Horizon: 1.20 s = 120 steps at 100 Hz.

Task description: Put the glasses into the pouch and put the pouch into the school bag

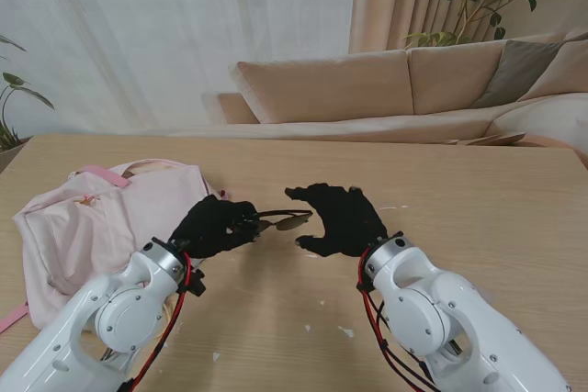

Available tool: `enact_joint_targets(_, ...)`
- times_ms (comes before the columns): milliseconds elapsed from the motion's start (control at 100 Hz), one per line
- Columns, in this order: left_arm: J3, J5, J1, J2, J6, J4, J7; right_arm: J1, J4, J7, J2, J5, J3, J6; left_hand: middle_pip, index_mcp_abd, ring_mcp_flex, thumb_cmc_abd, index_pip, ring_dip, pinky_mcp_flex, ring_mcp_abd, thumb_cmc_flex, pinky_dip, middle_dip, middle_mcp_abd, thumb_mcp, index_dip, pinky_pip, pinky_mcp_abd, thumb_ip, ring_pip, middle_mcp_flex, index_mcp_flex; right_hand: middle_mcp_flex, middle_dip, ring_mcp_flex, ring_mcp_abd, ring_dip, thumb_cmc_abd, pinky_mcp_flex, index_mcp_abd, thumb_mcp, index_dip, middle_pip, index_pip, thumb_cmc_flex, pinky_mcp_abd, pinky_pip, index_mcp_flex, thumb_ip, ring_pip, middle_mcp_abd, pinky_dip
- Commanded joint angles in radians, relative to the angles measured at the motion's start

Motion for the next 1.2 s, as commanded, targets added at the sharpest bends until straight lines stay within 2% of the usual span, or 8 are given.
enact_joint_targets(0,0.0,-0.002,0.014,0.0,-0.012,-0.019,-0.023,0.009,0.016,0.015,-0.002,-0.007,-0.013,-0.004,0.017,-0.084,0.008,0.013,0.032,0.02,-0.008,0.007,0.024,-0.008,0.021,-0.037,0.116,0.014,0.024,0.007,-0.004,0.008,0.042,0.056,-0.034,-0.005,-0.015,-0.019,-0.018,-0.015,-0.007,0.025,0.011,-0.007,-0.002,-0.02,-0.032,-0.015,-0.011,-0.027,0.028,-0.009,-0.009,-0.007)
enact_joint_targets(350,-0.008,-0.037,0.032,0.004,-0.053,-0.042,-0.052,0.044,0.067,-0.036,-0.011,0.021,-0.055,0.003,0.007,-0.088,0.003,0.018,0.029,0.018,-0.01,0.003,0.019,-0.01,0.027,-0.041,0.119,0.017,0.021,0.005,-0.006,0.001,0.037,0.051,0.33,0.043,0.233,-0.026,0.047,-0.005,0.127,-0.083,0.095,0.096,0.112,0.205,0.06,0.007,0.101,0.353,0.017,0.139,-0.05,0.033)
enact_joint_targets(510,-0.007,-0.039,0.032,0.004,-0.042,-0.046,-0.058,0.042,0.079,-0.081,-0.02,0.054,-0.058,-0.002,-0.026,-0.058,-0.017,0.066,0.011,0.009,-0.023,0.005,0.07,-0.013,0.001,-0.035,0.02,-0.005,0.01,0.0,0.016,-0.023,0.009,0.022,0.543,0.064,0.376,-0.028,0.083,0.041,0.193,-0.25,0.034,-0.11,0.137,0.577,0.223,0.017,0.17,0.54,-0.095,0.219,-0.081,0.017)
enact_joint_targets(700,-0.002,-0.059,0.034,0.005,-0.002,-0.055,-0.076,0.036,0.068,-0.08,-0.02,0.054,-0.052,-0.005,-0.182,0.012,-0.121,0.064,-0.078,-0.03,-0.076,0.001,0.064,-0.014,-0.002,-0.029,-0.122,-0.146,-0.044,-0.017,0.078,-0.125,-0.1,-0.114,0.657,0.115,0.455,-0.03,0.115,0.07,0.241,-0.177,0.012,-0.058,0.171,0.611,0.282,0.02,0.216,0.588,-0.107,0.295,-0.09,0.014)
enact_joint_targets(800,-0.004,-0.037,0.036,0.006,0.007,-0.058,-0.078,0.035,0.056,-0.051,-0.015,0.049,-0.046,-0.004,-0.207,0.042,-0.18,0.001,-0.163,-0.042,-0.099,-0.015,-0.165,-0.006,-0.054,-0.04,0.15,-0.131,-0.074,-0.033,0.032,-0.176,-0.213,-0.208,0.674,0.134,0.473,-0.033,0.127,0.066,0.259,-0.153,0.02,-0.027,0.19,0.617,0.285,0.02,0.236,0.598,-0.105,0.323,-0.077,0.016)
enact_joint_targets(910,-0.006,-0.026,0.04,0.004,0.004,-0.058,-0.062,0.034,0.052,-0.035,-0.014,0.051,-0.044,0.006,-0.203,0.058,-0.208,-0.013,-0.192,-0.043,-0.111,-0.025,-0.278,-0.003,-0.156,-0.045,0.301,-0.098,-0.091,-0.04,0.068,-0.198,-0.286,-0.262,0.686,0.143,0.485,-0.028,0.136,0.055,0.269,-0.129,0.034,-0.005,0.204,0.614,0.286,0.024,0.252,0.611,-0.101,0.344,-0.058,0.017)
enact_joint_targets(1080,-0.006,-0.026,0.045,-0.003,0.003,-0.056,-0.021,0.037,0.054,-0.02,-0.011,0.046,-0.048,0.013,-0.197,0.035,-0.19,-0.02,-0.15,-0.037,-0.103,-0.015,-0.207,0.007,-0.128,-0.041,0.226,-0.092,-0.086,-0.029,0.016,-0.189,-0.251,-0.229,0.691,0.145,0.491,-0.03,0.139,0.05,0.276,-0.119,0.041,0.005,0.208,0.61,0.285,0.024,0.261,0.617,-0.101,0.353,-0.05,0.017)
enact_joint_targets(1190,-0.007,-0.016,0.046,-0.004,0.001,-0.056,-0.013,0.039,0.054,-0.013,-0.01,0.046,-0.051,0.012,-0.229,-0.014,-0.139,0.008,-0.043,-0.033,-0.079,-0.001,-0.037,0.01,-0.067,-0.031,0.026,-0.117,-0.07,-0.014,0.039,-0.163,-0.148,-0.14,0.692,0.145,0.493,-0.029,0.14,0.049,0.278,-0.118,0.044,0.01,0.209,0.607,0.285,0.025,0.265,0.62,-0.102,0.358,-0.049,0.017)
